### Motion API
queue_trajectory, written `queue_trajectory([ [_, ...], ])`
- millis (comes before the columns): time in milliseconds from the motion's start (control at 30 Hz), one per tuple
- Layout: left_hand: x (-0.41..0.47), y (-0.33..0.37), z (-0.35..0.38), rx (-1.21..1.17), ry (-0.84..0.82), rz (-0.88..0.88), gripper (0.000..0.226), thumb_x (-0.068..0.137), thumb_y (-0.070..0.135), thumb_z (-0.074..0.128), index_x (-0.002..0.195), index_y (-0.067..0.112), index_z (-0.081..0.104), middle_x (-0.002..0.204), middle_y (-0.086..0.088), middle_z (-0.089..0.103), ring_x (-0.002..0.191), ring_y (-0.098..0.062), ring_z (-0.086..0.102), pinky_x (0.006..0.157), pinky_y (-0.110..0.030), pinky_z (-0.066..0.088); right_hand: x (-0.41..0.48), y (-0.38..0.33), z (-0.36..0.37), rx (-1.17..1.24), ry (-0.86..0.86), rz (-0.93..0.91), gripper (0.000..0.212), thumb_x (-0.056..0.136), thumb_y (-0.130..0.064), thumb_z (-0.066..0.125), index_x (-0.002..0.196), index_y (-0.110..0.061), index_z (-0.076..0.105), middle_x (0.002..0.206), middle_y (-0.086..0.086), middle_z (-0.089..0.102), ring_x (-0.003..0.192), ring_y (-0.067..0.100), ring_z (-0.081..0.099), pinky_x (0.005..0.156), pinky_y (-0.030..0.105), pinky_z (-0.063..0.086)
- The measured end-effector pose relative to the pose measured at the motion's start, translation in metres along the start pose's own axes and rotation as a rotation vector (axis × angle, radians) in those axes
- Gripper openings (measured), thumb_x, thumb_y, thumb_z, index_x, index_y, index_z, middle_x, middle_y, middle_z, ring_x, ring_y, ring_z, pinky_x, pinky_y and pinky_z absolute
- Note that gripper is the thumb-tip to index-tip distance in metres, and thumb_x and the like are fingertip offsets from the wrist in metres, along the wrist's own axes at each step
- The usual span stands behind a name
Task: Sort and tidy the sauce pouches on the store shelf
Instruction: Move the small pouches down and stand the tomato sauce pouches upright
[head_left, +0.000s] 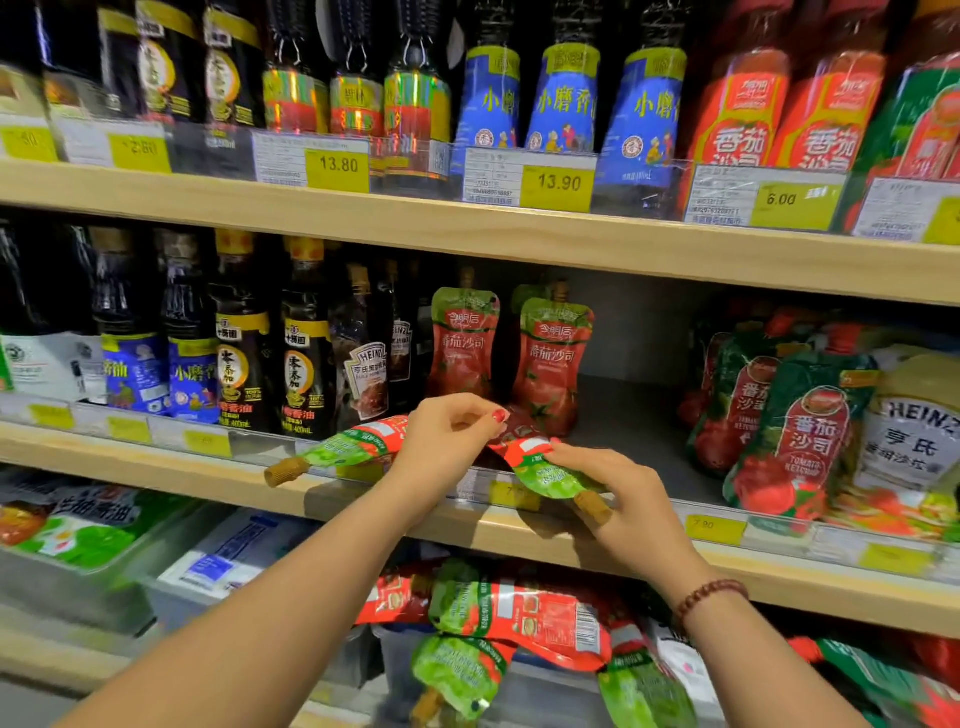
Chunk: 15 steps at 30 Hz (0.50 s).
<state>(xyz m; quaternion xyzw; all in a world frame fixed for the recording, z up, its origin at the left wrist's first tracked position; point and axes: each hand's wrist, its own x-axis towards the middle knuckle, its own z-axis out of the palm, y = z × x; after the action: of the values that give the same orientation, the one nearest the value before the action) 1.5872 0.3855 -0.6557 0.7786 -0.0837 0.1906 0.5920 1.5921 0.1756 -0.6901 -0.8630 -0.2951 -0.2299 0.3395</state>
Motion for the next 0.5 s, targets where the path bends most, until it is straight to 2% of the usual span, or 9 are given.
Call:
queue_trajectory([
  [100, -0.004, -0.001, -0.003, -0.039, -0.015, -0.008, 0.012, 0.088, 0.025, 0.062, 0.089, 0.022, 0.073, 0.088, 0.008, 0.073, 0.088, -0.003, 0.066, 0.083, -0.026, 0.051, 0.004, -0.005, -0.011, -0.028, 0.015, -0.053, 0.051, 0.074, 0.005, 0.066, 0.112, -0.029, 0.067, 0.111, -0.006, 0.068, 0.103, 0.014, 0.063, 0.089, 0.042, 0.051],
  [200, -0.003, 0.002, -0.008, -0.067, -0.044, 0.019, 0.017, 0.087, 0.033, 0.061, 0.099, 0.027, 0.071, 0.101, 0.014, 0.071, 0.098, 0.004, 0.062, 0.084, -0.017, 0.047, 0.019, -0.017, -0.032, 0.003, 0.083, -0.096, 0.034, 0.077, -0.007, 0.072, 0.106, -0.025, 0.070, 0.105, -0.005, 0.071, 0.097, 0.013, 0.066, 0.084, 0.040, 0.054],
  [267, -0.001, 0.003, -0.010, -0.077, -0.121, 0.050, 0.028, 0.082, 0.033, 0.067, 0.110, 0.030, 0.066, 0.109, 0.019, 0.065, 0.105, 0.007, 0.058, 0.085, -0.012, 0.046, 0.034, -0.027, -0.049, 0.021, 0.113, -0.084, 0.024, 0.078, -0.012, 0.073, 0.100, -0.022, 0.073, 0.097, -0.007, 0.072, 0.091, 0.007, 0.067, 0.081, 0.033, 0.056],
  [333, 0.003, 0.004, -0.009, -0.020, -0.219, 0.062, 0.049, 0.073, 0.030, 0.076, 0.120, 0.033, 0.059, 0.117, 0.022, 0.059, 0.111, 0.010, 0.052, 0.090, -0.011, 0.044, 0.050, -0.036, -0.063, 0.072, 0.085, -0.056, 0.021, 0.076, -0.011, 0.074, 0.092, -0.024, 0.073, 0.086, -0.013, 0.070, 0.083, -0.003, 0.064, 0.073, 0.022, 0.053],
  [400, 0.007, 0.004, -0.003, 0.066, -0.278, 0.060, 0.062, 0.068, 0.025, 0.081, 0.125, 0.029, 0.056, 0.124, 0.014, 0.058, 0.116, 0.003, 0.050, 0.097, -0.018, 0.042, 0.063, -0.045, -0.072, 0.100, 0.003, -0.030, 0.020, 0.075, -0.013, 0.075, 0.089, -0.028, 0.072, 0.081, -0.019, 0.067, 0.078, -0.007, 0.062, 0.068, 0.016, 0.048],
  [500, 0.012, 0.001, 0.009, 0.031, -0.295, 0.058, 0.049, 0.069, 0.018, 0.081, 0.115, 0.020, 0.063, 0.116, 0.005, 0.066, 0.109, -0.007, 0.060, 0.096, -0.030, 0.047, 0.076, -0.051, -0.073, 0.095, -0.101, -0.013, 0.021, 0.075, -0.018, 0.076, 0.096, -0.018, 0.074, 0.088, -0.010, 0.072, 0.084, 0.003, 0.067, 0.073, 0.024, 0.054],
])
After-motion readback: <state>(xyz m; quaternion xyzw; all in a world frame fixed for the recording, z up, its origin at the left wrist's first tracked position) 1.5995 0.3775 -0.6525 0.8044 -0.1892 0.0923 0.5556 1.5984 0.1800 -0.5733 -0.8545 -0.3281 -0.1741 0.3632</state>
